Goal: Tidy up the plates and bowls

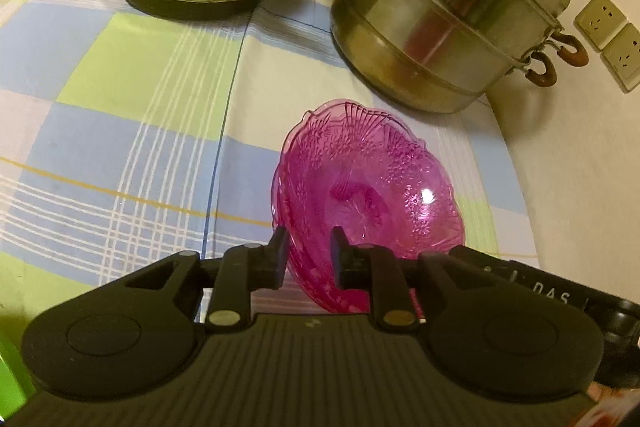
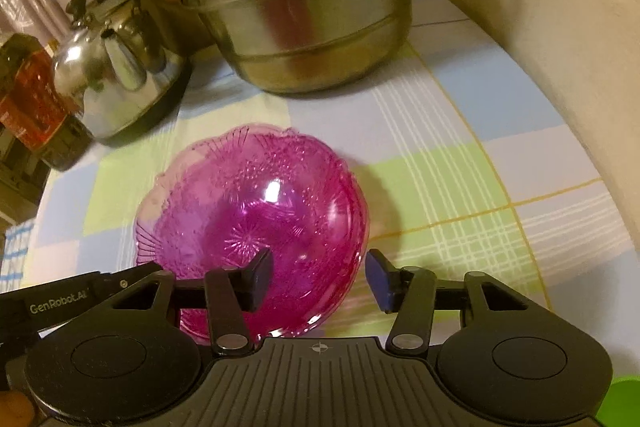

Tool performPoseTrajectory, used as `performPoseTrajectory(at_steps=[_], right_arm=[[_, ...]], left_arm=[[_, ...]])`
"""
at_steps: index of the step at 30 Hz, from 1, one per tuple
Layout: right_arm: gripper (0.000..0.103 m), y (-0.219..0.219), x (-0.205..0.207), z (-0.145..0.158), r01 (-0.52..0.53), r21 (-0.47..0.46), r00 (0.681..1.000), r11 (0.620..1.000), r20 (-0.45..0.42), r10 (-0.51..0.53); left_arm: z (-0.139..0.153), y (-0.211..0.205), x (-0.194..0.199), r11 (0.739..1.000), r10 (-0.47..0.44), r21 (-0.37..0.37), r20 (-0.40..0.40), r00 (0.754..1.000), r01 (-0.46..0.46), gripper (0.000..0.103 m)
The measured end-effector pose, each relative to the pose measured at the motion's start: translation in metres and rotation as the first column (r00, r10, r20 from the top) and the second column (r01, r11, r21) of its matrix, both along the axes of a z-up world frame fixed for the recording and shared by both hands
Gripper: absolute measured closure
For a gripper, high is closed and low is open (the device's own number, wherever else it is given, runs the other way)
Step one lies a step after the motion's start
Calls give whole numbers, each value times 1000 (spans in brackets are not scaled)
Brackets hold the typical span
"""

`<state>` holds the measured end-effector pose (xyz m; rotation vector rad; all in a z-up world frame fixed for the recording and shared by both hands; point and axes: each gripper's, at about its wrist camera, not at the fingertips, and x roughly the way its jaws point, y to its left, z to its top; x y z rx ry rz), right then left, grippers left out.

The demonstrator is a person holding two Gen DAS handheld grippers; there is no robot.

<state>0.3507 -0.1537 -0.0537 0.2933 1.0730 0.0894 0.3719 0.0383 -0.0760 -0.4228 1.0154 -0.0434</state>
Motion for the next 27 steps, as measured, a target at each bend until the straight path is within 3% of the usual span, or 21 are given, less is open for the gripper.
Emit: performPoseTrajectory(at_steps=[7,10,17,27], right_arm=[[52,-8,-8,11,28,8,999,1000,17,-28],[52,-11,-11,12,35,10,999,999,20,-36],[52,-18,-12,9,48,17,999,999,11,-48],[52,-18,-40,38,29,32,999,999,29,-30]], left_arm=[[4,8,-2,1000,19,1,21,1000,-19,85],[4,14,-2,999,48,0,37,998,-48,90],[2,14,2,999,34,-16,29,999,-33,90],[37,10,-38,1000,10,-17,85,996,-9,90]])
